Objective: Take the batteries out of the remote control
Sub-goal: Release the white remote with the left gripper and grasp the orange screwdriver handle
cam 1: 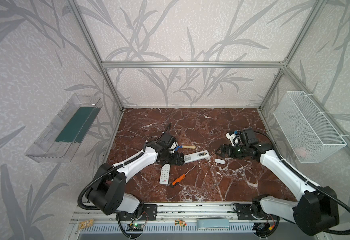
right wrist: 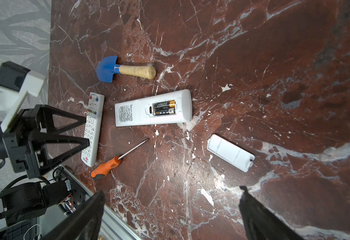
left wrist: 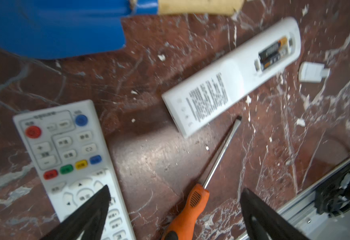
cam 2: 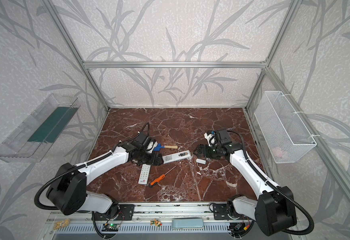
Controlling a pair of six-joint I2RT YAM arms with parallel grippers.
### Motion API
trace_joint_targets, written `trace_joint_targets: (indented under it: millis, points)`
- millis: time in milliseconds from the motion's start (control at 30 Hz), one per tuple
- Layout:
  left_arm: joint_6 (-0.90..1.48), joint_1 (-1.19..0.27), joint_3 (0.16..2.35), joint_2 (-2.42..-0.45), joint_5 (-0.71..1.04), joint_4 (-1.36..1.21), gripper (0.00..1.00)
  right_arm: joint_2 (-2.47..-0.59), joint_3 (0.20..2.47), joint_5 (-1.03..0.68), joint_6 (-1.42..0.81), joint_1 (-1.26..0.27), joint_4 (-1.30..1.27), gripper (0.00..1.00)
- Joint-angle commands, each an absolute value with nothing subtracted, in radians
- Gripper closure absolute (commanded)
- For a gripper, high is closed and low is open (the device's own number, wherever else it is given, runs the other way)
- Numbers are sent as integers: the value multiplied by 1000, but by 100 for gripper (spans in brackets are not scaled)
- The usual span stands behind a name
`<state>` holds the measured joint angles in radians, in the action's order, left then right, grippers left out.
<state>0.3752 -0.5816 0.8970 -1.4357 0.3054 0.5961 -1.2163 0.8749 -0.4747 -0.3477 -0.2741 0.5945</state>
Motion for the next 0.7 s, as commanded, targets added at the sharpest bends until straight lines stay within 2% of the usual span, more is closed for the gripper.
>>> trace_joint_targets:
  millis: [0,167,267,667]
  points:
    - [329,-654,925,-1456,236,710,1,-1199,872,-498,-349,-279,584,1]
    - [303,-709,930,-1519,237,714,1,-1190,856,-503,-352,-279,575,1]
    - [286,-741,946,-1552,249,704,4,-1179,844,-497,-351,-279,576,1]
    - [262,-792,966,-1676,280,697,32,-1167,828,-494,-371,-279,558,1]
